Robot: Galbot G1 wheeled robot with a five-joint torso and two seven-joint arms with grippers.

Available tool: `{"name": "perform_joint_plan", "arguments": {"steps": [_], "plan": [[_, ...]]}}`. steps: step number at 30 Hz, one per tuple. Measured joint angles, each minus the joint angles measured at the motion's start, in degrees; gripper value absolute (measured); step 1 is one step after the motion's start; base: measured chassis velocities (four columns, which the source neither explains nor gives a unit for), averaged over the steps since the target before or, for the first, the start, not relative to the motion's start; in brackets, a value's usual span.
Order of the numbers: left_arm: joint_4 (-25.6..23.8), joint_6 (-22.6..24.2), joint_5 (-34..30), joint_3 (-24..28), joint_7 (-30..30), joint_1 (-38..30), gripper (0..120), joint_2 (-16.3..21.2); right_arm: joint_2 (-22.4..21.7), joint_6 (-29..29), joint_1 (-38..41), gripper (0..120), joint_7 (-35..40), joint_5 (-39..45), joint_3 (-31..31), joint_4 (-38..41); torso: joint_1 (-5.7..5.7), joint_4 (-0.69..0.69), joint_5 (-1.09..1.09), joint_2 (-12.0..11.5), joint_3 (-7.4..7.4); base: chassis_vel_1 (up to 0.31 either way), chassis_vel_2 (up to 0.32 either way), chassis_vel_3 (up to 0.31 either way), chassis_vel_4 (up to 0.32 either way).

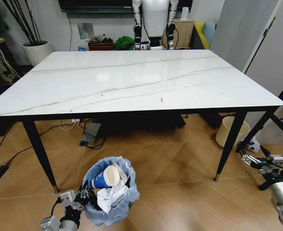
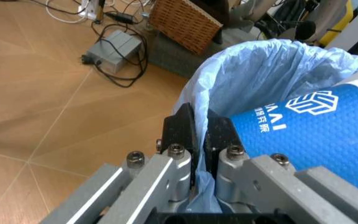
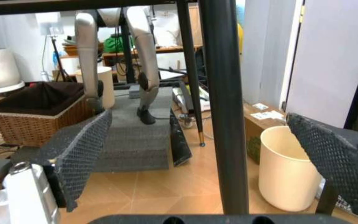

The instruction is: Pick up the trash bin and place the trash from the table into it.

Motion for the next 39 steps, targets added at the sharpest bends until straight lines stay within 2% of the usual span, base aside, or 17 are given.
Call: {"name": "perform_joint_plan", "arguments": {"steps": [39], "plan": [[1.74, 0.54, -0.80, -0.15, -0.18, -1.93, 0, 0.07, 0.00, 0.00, 0.00, 100, 0.00, 0.00, 0.00, 0.00, -3.37, 0.00, 0.00, -9.92, -6.56, 0.000, 0.000, 0.000, 0.000]]}}
